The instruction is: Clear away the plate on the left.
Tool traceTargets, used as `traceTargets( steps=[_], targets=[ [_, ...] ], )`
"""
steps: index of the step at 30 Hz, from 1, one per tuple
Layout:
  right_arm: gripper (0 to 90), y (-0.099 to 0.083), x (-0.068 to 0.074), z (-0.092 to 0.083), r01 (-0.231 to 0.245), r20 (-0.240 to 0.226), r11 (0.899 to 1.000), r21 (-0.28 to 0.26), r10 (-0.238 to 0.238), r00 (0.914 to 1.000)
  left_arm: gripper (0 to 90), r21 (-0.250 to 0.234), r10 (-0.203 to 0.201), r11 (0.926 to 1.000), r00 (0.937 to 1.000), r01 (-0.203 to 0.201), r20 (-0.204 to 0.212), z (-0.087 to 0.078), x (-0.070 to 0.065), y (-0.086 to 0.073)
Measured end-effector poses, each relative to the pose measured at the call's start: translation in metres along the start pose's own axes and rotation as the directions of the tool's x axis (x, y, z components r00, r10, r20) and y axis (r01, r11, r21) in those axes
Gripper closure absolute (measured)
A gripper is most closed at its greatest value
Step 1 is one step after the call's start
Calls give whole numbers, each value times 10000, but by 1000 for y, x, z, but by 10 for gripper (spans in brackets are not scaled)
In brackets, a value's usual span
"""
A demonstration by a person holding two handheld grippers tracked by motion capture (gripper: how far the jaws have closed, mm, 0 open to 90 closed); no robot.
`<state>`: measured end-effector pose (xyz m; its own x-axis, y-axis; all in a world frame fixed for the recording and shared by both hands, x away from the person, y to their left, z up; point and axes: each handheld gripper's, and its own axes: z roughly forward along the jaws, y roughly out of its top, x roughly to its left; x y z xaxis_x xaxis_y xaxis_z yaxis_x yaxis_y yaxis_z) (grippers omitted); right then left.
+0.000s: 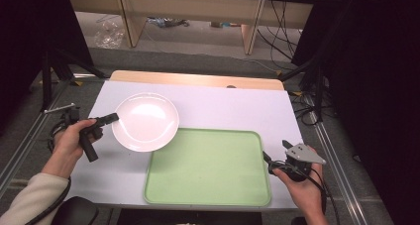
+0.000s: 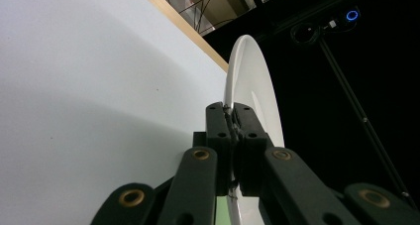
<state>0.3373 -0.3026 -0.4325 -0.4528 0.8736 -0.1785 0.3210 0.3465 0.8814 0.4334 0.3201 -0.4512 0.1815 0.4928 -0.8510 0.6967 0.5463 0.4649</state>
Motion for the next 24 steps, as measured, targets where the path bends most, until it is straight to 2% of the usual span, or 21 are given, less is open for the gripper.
traceTargets(
  steps=[24],
  targets=[
    [229,0,0,0,-41,-26,10000,13,41,10000,866,165,48,9999,9998,-51,175,10,-8,-2]
  ],
)
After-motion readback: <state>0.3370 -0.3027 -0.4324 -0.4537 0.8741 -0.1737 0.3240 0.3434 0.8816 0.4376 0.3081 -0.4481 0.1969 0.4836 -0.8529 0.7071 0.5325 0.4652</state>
